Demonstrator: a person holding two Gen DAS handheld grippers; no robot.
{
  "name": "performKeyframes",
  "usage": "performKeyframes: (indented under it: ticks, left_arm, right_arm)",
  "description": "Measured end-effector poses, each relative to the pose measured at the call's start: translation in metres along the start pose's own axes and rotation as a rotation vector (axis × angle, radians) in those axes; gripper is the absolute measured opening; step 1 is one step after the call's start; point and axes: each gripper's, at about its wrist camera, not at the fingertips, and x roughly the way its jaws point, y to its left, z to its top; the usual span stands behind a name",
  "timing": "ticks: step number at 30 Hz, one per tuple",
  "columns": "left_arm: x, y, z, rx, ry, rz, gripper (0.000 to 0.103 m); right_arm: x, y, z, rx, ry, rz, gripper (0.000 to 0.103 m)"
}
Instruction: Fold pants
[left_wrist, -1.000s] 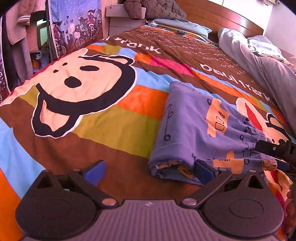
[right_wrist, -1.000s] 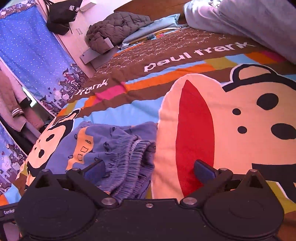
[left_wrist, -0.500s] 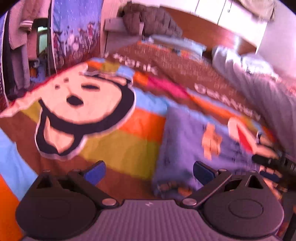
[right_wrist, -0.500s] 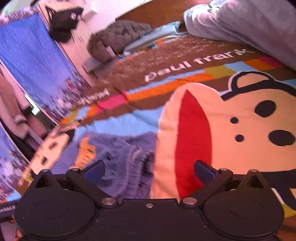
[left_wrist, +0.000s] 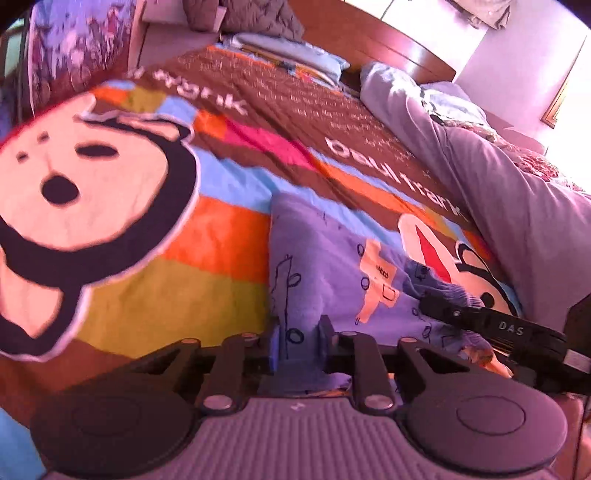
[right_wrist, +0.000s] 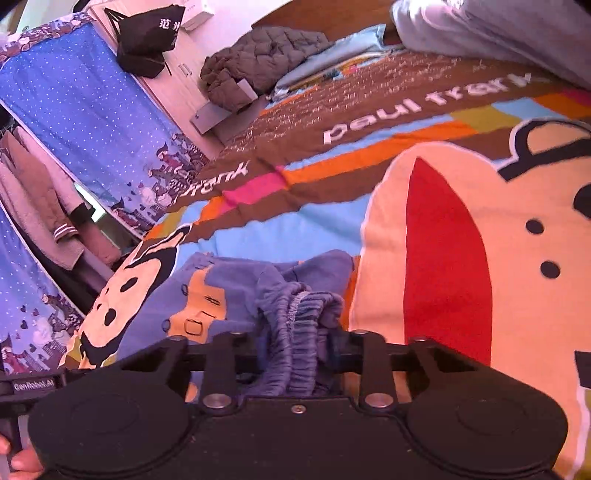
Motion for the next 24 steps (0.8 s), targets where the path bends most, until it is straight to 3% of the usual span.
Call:
performKeyframes:
  ticks: [3,5,8,11,14,16,18,20,23,24]
  left_arm:
    - [-0.015,0.003,0.010,0.021,-0.014,0.027,0.019]
    - [-0.031,0.006,0.018,0.081,-0.065,0.093,0.018]
    - [-0.062,0.023,0.027,0.147,-0.132,0.144,0.019]
    - [-0.076,0.054,0.035,0.115,-0.103,0.184,0.020]
    - [-0.068,0.091,0.031,0.018,-0.036,0.217,0.023]
    - [-0.067,0.108,0.021,-0.046,-0.014,0.211,0.034]
    - [-0.076,0.108,0.014,-0.054,-0.054,0.250,0.065]
    - [-0.086,0.102,0.012,-0.043,-0.088,0.334,0.081]
    - [-0.102,0.087,0.006,-0.005,-0.118,0.368,0.087]
    - [-0.109,0.081,0.001,0.019,-0.120,0.360,0.093]
  right_arm:
    - [-0.005,0.024,0.001,-0.054,-0.042,-0.012,0.018]
    - [-0.004,0.045,0.003,-0.105,-0.066,-0.014,0.018]
    - [0.006,0.081,0.006,-0.142,-0.092,0.050,0.017]
    - [0.026,0.111,0.007,-0.160,-0.070,0.094,0.017]
    - [0.056,0.132,0.001,-0.143,-0.007,0.136,0.018]
    - [0.078,0.141,-0.008,-0.147,0.040,0.115,0.025]
    - [0.089,0.145,-0.016,-0.171,0.081,0.032,0.053]
    - [0.085,0.142,-0.017,-0.165,0.076,-0.028,0.069]
    - [0.056,0.146,-0.014,-0.210,0.043,-0.081,0.073]
    - [0.044,0.149,-0.015,-0.235,0.032,-0.084,0.081]
